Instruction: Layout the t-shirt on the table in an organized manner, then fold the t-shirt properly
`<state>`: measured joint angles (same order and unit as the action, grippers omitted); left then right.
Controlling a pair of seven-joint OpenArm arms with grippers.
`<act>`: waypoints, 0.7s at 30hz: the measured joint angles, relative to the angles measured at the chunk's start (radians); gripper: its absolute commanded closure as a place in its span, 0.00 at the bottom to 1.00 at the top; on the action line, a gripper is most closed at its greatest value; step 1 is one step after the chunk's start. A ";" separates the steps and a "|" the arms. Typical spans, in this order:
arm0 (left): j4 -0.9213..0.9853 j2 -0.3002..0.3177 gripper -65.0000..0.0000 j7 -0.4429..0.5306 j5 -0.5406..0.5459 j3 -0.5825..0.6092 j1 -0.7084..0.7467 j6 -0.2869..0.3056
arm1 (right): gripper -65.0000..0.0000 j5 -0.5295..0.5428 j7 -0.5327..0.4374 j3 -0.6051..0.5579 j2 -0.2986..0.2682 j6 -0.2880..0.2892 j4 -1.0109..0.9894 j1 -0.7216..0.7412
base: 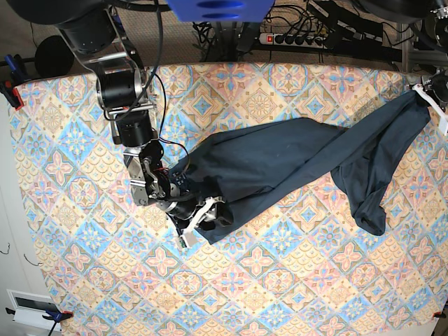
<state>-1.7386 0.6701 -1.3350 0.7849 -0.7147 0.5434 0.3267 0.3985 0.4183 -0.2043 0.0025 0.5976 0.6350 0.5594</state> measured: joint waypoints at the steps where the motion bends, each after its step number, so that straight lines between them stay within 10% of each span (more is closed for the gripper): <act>1: 0.000 0.000 1.00 0.000 0.000 0.000 0.000 0.000 | 0.45 -0.001 0.001 0.000 -0.003 0.000 0.000 0.000; 21: -0.001 0.000 1.00 0.000 0.000 0.000 0.000 0.000 | 0.45 -0.001 -0.053 -0.003 -0.031 0.000 0.000 0.012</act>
<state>-1.7393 0.6701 -1.3346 0.7853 -0.7147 0.5434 0.3271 0.3977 0.3653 -0.2073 -0.0280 0.5976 0.6346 0.5713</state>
